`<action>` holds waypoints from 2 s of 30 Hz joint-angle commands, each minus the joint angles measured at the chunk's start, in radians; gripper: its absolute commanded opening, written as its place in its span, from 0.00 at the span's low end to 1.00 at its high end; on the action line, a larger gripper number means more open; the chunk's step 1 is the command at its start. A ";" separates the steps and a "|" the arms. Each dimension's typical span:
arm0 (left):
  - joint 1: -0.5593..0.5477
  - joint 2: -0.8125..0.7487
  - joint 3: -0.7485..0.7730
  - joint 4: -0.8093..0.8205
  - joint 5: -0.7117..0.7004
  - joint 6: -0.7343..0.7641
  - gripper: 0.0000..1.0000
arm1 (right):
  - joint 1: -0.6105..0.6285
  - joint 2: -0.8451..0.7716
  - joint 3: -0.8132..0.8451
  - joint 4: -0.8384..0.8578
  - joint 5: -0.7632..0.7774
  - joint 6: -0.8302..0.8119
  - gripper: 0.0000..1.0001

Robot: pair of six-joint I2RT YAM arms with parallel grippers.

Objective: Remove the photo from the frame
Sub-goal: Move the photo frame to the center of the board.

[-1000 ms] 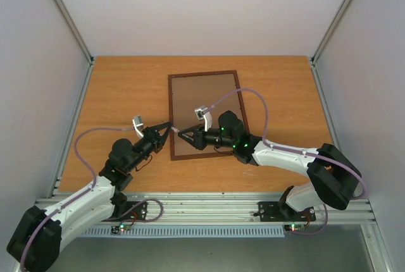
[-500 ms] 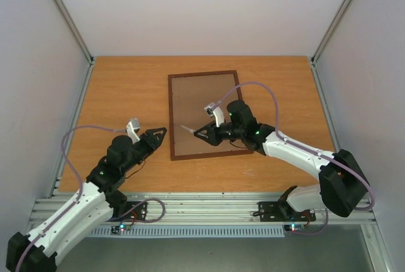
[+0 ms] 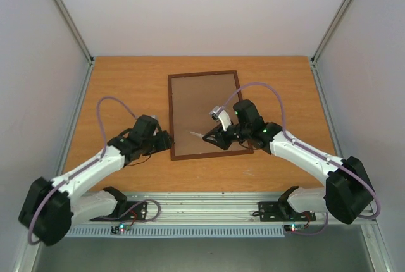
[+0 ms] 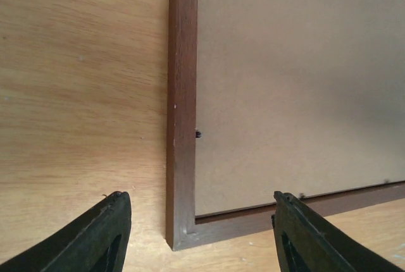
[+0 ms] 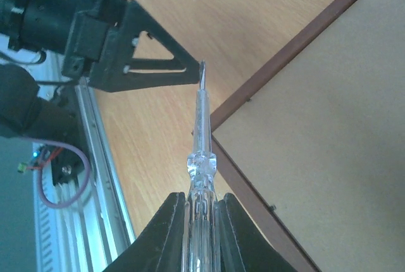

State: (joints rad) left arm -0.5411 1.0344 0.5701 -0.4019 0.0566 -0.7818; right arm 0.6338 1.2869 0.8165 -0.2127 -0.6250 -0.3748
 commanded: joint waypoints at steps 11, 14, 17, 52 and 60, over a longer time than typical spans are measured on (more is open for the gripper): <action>-0.005 0.457 0.213 -0.075 0.053 0.212 0.58 | -0.018 0.027 -0.033 0.019 0.038 -0.130 0.01; -0.011 0.503 0.230 -0.088 0.058 0.221 0.52 | -0.017 0.031 -0.050 0.041 0.038 -0.127 0.01; -0.019 0.512 0.229 -0.108 0.051 0.232 0.44 | -0.017 0.032 -0.073 0.070 0.039 -0.122 0.01; -0.137 0.192 -0.065 -0.015 0.108 0.135 0.17 | 0.060 0.170 -0.022 -0.059 -0.078 -0.121 0.01; -0.136 0.099 -0.093 -0.039 0.068 0.091 0.24 | 0.102 0.270 -0.010 0.018 -0.080 -0.096 0.01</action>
State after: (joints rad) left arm -0.6739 1.1801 0.4843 -0.4465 0.1352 -0.6544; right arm 0.7147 1.5158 0.7681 -0.2424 -0.6907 -0.4866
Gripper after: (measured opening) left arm 0.233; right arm 0.150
